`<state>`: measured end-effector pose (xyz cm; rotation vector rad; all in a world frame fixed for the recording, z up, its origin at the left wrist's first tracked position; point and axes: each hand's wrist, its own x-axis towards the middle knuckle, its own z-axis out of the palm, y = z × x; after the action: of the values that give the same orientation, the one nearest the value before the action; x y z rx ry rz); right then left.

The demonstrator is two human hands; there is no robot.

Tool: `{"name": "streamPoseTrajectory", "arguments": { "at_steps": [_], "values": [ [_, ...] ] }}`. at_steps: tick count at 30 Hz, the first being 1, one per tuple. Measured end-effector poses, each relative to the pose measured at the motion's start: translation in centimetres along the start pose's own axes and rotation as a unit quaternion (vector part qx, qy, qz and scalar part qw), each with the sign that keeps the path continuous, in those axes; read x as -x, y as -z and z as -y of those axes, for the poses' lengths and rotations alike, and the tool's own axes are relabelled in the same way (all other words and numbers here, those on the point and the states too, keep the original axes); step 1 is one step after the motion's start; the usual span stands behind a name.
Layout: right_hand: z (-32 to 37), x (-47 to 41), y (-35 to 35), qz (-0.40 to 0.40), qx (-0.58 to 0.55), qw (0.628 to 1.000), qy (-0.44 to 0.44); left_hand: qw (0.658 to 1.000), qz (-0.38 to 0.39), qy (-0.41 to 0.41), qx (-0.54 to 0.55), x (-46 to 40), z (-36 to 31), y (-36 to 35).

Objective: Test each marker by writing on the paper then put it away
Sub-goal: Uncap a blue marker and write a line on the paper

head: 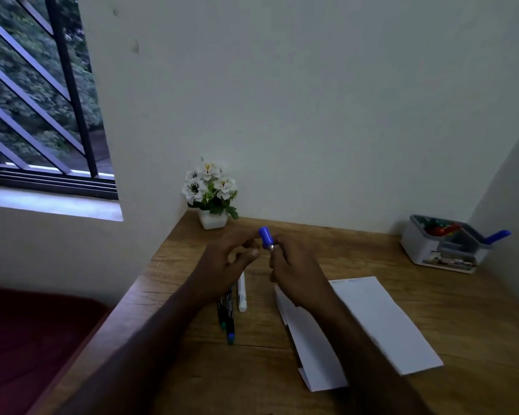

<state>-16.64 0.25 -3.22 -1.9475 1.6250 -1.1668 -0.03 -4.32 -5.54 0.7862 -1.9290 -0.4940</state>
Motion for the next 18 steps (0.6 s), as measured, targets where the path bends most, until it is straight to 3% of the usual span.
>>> {"name": "streamPoseTrajectory", "arguments": {
  "at_steps": [5,11,18],
  "values": [
    [-0.2,0.2,0.2,-0.012,0.041,0.997,0.060,0.998,-0.034,0.026,0.050,0.0,-1.0,0.1],
    [-1.7,0.4,-0.6,0.037,0.150,0.984,0.093,0.997,-0.023,0.041,0.060,0.3,-1.3,0.2],
    [-2.1,0.5,-0.8,-0.008,0.199,0.971,0.130,0.991,-0.032,0.058,0.118,0.2,-1.7,0.1]
  ]
}}
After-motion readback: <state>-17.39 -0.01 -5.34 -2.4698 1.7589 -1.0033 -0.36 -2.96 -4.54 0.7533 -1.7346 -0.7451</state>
